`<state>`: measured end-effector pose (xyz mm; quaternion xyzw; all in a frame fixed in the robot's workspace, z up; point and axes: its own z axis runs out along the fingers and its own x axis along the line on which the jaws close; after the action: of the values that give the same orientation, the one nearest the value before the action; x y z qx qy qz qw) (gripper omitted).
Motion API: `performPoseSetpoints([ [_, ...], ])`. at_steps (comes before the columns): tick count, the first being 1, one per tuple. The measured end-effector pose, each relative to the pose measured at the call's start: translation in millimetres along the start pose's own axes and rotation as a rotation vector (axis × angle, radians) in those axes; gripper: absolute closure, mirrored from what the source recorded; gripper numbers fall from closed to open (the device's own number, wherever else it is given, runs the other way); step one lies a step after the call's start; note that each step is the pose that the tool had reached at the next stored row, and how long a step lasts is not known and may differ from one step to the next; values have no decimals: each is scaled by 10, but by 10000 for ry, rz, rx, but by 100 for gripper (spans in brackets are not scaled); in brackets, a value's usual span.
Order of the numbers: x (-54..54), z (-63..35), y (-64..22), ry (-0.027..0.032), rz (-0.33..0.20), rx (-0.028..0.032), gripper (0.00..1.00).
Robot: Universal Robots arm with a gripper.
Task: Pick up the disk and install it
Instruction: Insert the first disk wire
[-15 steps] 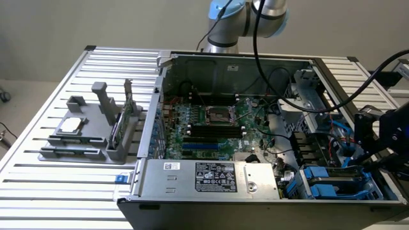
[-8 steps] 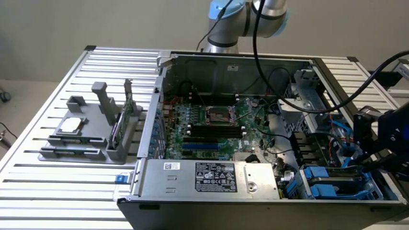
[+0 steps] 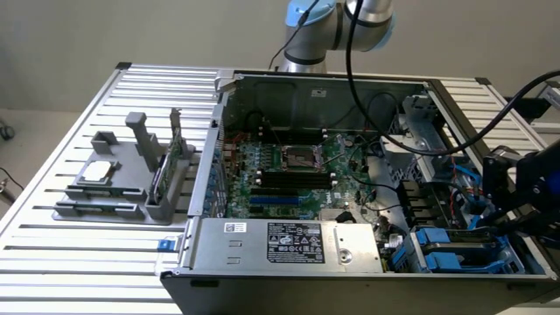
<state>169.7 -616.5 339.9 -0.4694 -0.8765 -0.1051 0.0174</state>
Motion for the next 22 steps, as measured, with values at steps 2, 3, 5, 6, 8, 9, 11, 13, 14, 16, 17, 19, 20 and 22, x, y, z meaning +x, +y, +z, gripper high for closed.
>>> performPoseSetpoints([
  [2,-1,5,-1,15,4,-10,75],
  [3,-1,9,-1,24,7,-17,75],
  [5,-3,12,1,36,9,-26,75],
  [6,-4,14,4,43,10,-30,75],
  [8,-5,16,10,51,15,-37,75],
  [9,-6,18,14,55,17,-40,75],
  [11,-6,23,21,65,23,-48,75],
  [13,-4,26,31,72,29,-54,75],
  [14,-4,27,36,74,32,-56,75],
  [16,-3,32,45,82,39,-63,75],
  [17,-3,33,48,86,41,-66,75],
  [19,-4,35,52,93,46,-72,75],
  [20,-4,35,53,96,46,-74,75],
  [22,-4,39,53,106,48,-81,75],
])
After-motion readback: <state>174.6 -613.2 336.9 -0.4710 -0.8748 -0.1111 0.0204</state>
